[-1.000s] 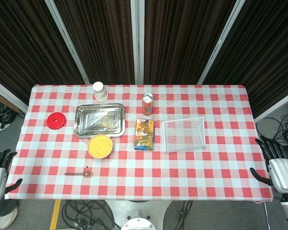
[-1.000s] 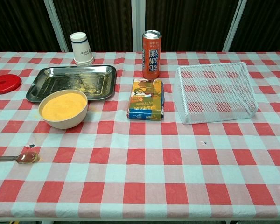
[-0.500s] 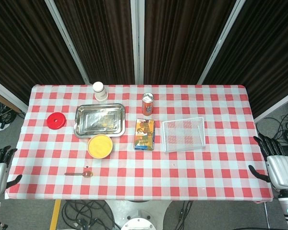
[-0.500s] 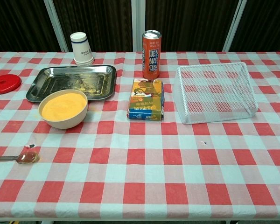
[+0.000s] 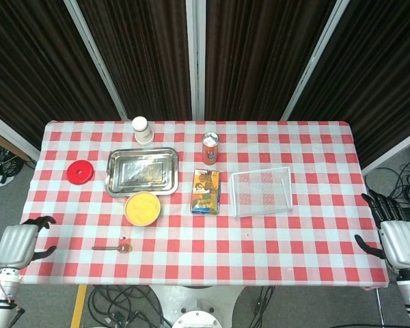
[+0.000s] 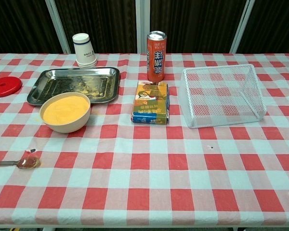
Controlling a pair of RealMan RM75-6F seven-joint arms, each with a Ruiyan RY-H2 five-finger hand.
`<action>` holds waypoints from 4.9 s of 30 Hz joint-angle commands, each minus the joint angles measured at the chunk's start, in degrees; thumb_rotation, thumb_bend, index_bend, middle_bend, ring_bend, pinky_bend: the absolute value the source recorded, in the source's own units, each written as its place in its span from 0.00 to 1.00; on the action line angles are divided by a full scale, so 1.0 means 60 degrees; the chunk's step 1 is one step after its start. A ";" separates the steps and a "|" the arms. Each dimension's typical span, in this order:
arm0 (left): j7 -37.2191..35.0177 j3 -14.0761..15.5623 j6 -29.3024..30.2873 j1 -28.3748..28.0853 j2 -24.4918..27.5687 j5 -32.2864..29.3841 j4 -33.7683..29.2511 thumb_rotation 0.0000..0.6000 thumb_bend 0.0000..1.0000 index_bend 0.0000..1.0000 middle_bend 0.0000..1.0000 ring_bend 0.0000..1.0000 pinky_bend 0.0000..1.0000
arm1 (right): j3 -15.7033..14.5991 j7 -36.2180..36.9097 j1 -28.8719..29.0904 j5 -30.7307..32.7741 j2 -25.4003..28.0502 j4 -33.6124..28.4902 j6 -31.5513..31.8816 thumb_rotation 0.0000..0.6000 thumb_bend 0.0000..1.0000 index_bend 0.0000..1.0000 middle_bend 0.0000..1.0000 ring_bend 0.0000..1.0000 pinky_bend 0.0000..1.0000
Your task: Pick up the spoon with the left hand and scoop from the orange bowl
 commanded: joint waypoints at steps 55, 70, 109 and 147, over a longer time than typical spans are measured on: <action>0.0442 0.0615 -0.2971 -0.1865 -0.2199 -0.1425 0.0830 1.00 0.40 0.63 0.87 0.88 0.94 | -0.0007 -0.0020 0.0055 0.0173 0.0006 0.0051 -0.0180 1.00 0.20 0.00 0.02 0.00 0.00; 0.0995 -0.0394 -0.2353 -0.2520 -0.0731 -0.1302 -0.0254 1.00 0.41 0.65 0.88 0.89 0.94 | 0.0088 -0.0213 0.0011 0.0051 0.0211 -0.0098 0.0146 1.00 0.20 0.00 0.02 0.00 0.00; 0.5747 -0.0650 -0.4039 -0.6718 -0.1526 -0.7568 -0.0501 1.00 0.40 0.52 0.86 0.89 0.94 | 0.0201 -0.0077 -0.0040 0.0036 0.0404 -0.0139 0.0382 1.00 0.20 0.00 0.02 0.00 0.00; 0.4636 -0.0087 -0.4004 -0.6748 -0.1926 -0.6587 0.0369 1.00 0.35 0.58 0.88 0.90 0.94 | 0.0385 -0.0019 -0.0043 0.0274 0.0491 -0.0126 0.0401 1.00 0.20 0.00 0.02 0.00 0.00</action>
